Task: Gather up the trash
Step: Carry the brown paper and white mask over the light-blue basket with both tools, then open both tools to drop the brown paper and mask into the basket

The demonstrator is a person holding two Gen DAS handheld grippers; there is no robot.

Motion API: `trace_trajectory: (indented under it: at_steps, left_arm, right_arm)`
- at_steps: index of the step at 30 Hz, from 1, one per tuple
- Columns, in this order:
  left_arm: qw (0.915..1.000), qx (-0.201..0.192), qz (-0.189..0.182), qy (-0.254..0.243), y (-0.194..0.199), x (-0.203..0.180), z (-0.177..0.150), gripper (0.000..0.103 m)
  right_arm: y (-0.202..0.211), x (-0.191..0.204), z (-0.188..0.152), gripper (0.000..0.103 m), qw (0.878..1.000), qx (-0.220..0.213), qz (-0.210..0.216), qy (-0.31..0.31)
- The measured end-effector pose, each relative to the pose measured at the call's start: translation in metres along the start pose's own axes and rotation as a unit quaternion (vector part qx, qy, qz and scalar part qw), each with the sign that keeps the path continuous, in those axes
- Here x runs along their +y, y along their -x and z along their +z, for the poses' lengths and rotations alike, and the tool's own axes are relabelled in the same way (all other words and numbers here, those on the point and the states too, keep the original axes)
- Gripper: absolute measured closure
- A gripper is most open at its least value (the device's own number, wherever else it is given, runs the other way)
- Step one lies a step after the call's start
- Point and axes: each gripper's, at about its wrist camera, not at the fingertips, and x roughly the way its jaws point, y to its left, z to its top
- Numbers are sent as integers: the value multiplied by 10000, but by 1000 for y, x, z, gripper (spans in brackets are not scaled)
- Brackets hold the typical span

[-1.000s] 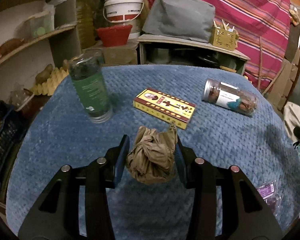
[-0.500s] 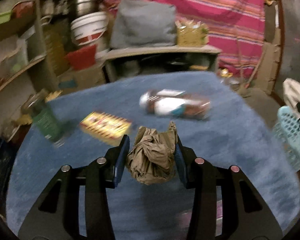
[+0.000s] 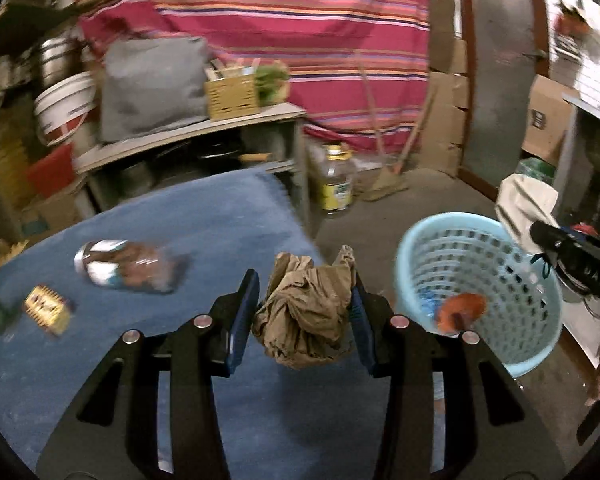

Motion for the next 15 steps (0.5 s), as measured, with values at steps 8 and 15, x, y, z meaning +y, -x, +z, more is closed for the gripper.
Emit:
trace_trajectory:
  at_steps: [8,15]
  left_arm:
    - [9986,-10,-491,-203,-28,-67,8,59]
    - [9964,148,-785,-296,-52,-99,16,59]
  right_arm:
    - [-5,-46,-8,84,9993,120,-136,-329]
    - [-12,-81,-17,84,9979,250,-309,-508]
